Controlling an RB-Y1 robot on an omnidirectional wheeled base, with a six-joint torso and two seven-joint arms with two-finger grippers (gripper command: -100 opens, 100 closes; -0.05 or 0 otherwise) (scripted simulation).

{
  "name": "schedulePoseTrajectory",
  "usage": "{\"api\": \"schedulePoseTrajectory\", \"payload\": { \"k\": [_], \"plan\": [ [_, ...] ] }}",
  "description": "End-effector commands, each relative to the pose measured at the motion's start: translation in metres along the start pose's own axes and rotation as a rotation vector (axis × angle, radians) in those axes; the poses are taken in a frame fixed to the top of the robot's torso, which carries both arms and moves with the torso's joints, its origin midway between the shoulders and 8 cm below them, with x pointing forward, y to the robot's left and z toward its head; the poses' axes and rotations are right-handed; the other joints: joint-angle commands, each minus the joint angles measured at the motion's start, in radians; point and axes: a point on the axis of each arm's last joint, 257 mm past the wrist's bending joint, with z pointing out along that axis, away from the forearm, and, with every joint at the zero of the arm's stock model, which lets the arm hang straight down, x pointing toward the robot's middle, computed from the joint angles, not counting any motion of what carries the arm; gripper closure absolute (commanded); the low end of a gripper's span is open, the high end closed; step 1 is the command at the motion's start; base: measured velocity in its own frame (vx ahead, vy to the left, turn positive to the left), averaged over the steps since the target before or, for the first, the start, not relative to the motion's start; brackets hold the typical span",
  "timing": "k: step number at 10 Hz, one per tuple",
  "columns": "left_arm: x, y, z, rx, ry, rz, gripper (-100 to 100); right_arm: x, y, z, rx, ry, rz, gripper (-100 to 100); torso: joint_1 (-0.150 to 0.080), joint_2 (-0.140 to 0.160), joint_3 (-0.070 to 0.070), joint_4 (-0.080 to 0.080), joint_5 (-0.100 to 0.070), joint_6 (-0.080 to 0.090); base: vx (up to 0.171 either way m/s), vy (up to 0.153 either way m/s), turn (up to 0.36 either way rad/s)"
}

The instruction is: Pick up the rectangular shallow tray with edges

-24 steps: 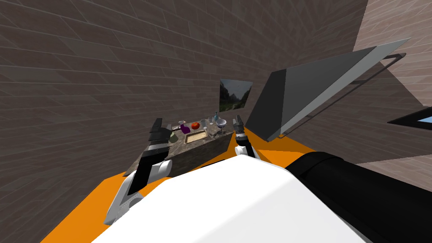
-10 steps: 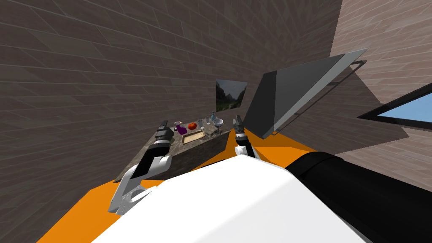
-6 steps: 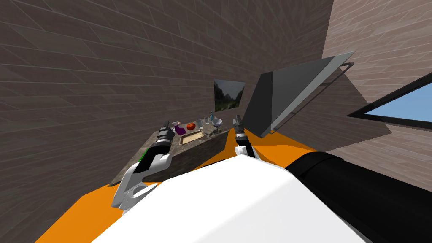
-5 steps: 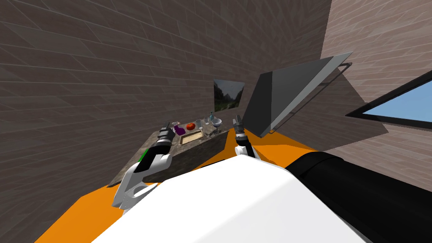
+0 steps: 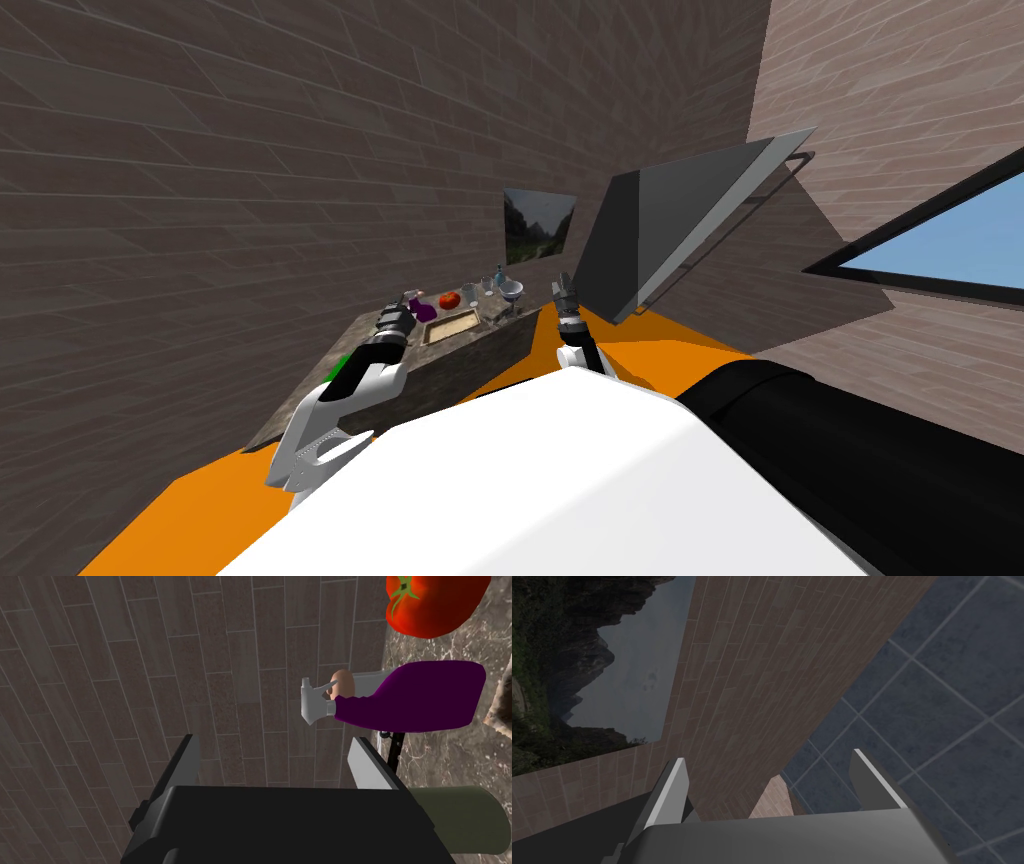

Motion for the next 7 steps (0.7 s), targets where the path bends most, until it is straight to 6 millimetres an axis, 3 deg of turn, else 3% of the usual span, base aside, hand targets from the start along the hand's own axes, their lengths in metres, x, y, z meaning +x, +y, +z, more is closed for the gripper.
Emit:
{"api": "schedulePoseTrajectory", "payload": {
  "k": [1, 7],
  "plan": [
    [-0.002, 0.013, 0.001, -0.048, -0.008, -0.005, -100, 0.000, 0.000, 0.000, 0.000, 0.000, 0.000, 0, 0.000, 0.000, 0.000, 0.000, 0.000, 0.000, -0.005, -0.005, -0.044],
    [-0.008, 0.048, 0.002, -0.193, -0.038, -0.031, -100, 0.000, 0.000, 0.000, 0.000, 0.000, 0.000, 0, 0.000, 0.000, 0.000, 0.000, 0.000, 0.000, -0.002, -0.005, -0.056]
  ]
}}
